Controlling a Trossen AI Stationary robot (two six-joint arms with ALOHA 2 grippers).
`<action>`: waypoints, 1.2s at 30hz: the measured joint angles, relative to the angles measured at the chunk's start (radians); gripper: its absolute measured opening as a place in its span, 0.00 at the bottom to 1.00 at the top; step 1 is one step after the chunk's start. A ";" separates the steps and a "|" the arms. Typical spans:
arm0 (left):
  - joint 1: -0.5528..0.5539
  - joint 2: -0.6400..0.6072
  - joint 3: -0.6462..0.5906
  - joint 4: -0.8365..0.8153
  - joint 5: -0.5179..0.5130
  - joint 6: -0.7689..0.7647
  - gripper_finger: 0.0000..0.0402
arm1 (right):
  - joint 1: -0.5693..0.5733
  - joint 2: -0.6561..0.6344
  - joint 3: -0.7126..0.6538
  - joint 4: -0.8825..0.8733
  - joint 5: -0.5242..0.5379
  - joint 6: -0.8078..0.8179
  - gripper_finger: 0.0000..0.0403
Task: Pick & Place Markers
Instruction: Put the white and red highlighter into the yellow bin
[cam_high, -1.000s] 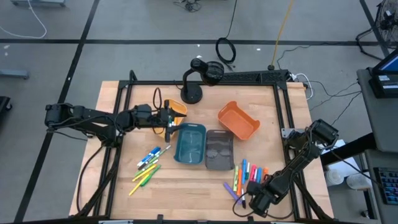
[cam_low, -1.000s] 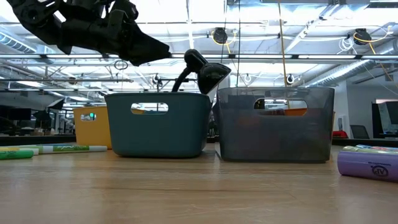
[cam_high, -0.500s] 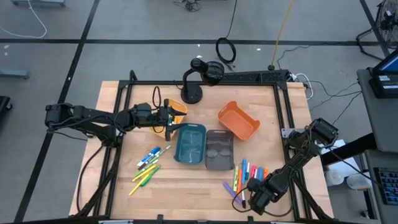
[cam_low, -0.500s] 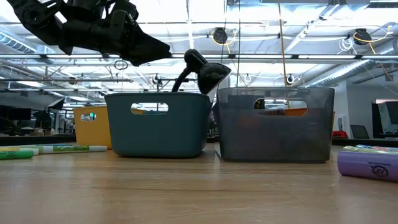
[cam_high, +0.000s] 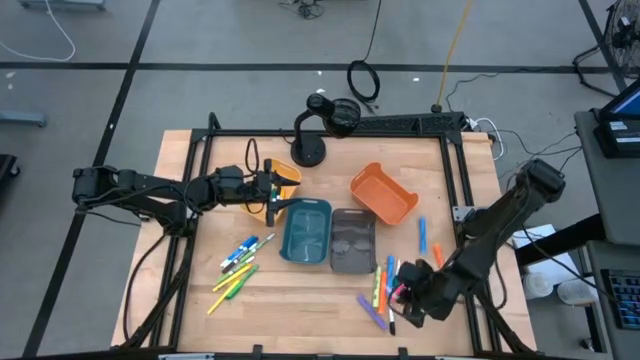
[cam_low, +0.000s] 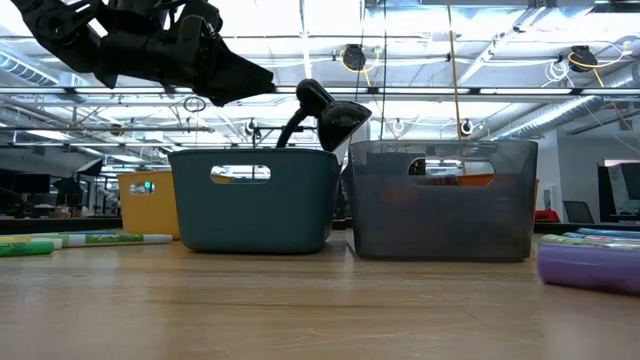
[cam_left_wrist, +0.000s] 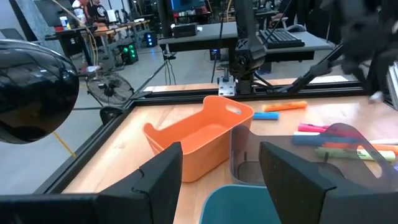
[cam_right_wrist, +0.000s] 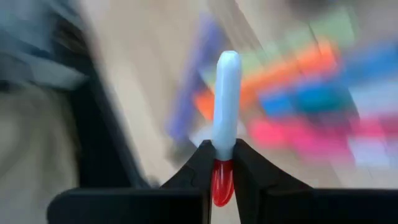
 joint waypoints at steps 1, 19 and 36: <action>0.000 0.000 0.000 0.000 0.000 0.000 0.54 | 0.000 -0.014 0.000 0.022 0.054 -0.062 0.06; -0.048 0.011 0.000 0.011 0.008 -0.011 0.54 | -0.346 -0.025 -0.318 0.969 0.295 -1.120 0.06; -0.184 0.121 0.088 0.144 0.003 0.234 0.54 | -0.510 -0.027 -0.398 1.251 0.116 -1.318 0.05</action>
